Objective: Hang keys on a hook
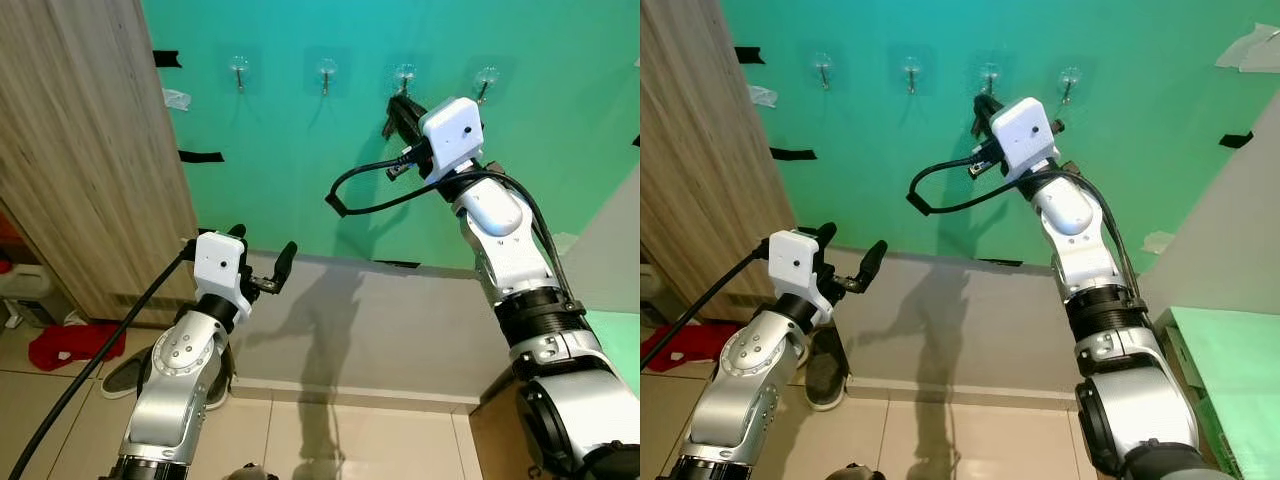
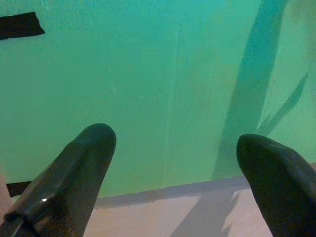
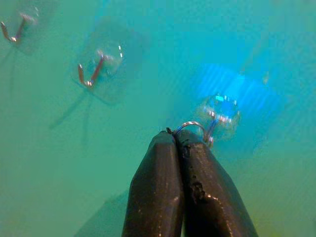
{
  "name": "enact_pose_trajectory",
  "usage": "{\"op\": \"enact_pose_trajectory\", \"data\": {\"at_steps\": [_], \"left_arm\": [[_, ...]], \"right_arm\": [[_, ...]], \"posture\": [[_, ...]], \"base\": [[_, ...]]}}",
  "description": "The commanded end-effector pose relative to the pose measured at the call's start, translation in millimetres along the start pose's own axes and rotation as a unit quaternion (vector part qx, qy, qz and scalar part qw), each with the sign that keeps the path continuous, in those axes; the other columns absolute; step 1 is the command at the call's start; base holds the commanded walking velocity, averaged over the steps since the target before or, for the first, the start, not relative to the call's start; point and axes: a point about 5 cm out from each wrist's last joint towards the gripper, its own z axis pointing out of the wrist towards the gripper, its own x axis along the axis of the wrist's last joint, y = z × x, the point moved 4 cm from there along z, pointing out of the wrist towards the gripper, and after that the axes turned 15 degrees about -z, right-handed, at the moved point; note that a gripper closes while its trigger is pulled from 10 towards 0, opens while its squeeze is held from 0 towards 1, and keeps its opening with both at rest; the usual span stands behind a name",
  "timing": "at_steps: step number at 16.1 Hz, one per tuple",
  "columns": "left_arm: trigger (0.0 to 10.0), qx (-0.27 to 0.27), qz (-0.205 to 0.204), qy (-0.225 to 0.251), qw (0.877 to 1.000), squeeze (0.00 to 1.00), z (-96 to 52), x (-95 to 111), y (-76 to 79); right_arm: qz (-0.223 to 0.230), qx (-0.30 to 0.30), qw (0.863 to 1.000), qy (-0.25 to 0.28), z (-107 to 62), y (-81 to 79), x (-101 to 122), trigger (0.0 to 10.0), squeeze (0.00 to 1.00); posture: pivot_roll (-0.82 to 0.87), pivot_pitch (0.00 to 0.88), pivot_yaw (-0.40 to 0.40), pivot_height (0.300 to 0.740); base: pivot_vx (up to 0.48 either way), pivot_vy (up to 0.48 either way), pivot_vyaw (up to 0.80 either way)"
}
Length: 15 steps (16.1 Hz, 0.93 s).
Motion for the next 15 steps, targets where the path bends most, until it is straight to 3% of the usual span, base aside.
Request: {"op": "enact_pose_trajectory", "data": {"at_steps": [1, 3, 6, 7, 8, 12, 13, 15], "left_arm": [[10.0, -0.004, 0.001, -0.005, 1.000, 0.00, -0.8, -0.7, 1.5], [10.0, -0.005, 0.001, -0.005, 1.000, 0.00, -0.7, -0.9, 1.7], [10.0, -0.006, 0.001, -0.006, 1.000, 0.00, -0.3, -1.2, 2.6], [10.0, -0.032, 0.050, -0.007, 0.998, 0.00, -1.0, -1.2, 9.6], [10.0, -0.045, 0.070, -0.006, 0.997, 0.00, -1.4, -0.6, 13.5], [10.0, -0.087, 0.118, 0.006, 0.989, 0.00, -2.5, 4.5, 26.7], [10.0, -0.091, 0.119, 0.011, 0.989, 0.00, -2.8, 6.4, 27.8], [10.0, -0.087, 0.098, 0.037, 0.991, 0.00, -2.3, 15.3, 26.1]], "right_arm": [[0.004, -0.019, 1.000, 0.004, 4.9, 11.4, 3.4, 0.0, 0.00], [0.006, -0.022, 1.000, 0.004, 8.1, 14.8, 3.9, 0.0, 0.00], [0.047, -0.027, 0.998, -0.011, 10.3, 17.5, -2.9, 0.0, 0.00], [0.091, -0.028, 0.995, -0.021, 10.3, 18.2, -8.5, 0.0, 0.00], [0.108, -0.029, 0.993, -0.023, 10.1, 18.4, -10.1, 0.0, 0.00], [0.161, -0.026, 0.986, -0.029, 6.7, 17.1, -16.3, 0.0, 0.00], [0.154, -0.025, 0.987, -0.030, 5.0, 16.6, -17.4, 0.0, 0.00], [0.096, -0.019, 0.995, -0.028, 1.0, 14.5, -16.0, 0.0, 0.00]], "posture": [[0.14, 0.000, -0.030, 0.740], [0.14, 0.001, -0.031, 0.740], [0.14, 0.002, -0.035, 0.740], [0.14, 0.004, -0.038, 0.740], [0.14, 0.003, -0.039, 0.740], [0.14, 0.002, -0.041, 0.740], [0.14, 0.000, -0.040, 0.740], [0.14, 0.000, -0.036, 0.740]], "base": [[0.000, 0.000, 0.00], [0.000, 0.000, 0.00], [0.000, 0.000, 0.00], [0.000, 0.000, 0.00], [0.000, 0.000, 0.00], [0.000, 0.000, 0.00], [0.000, 0.000, 0.00], [0.000, 0.000, 0.00]]}}
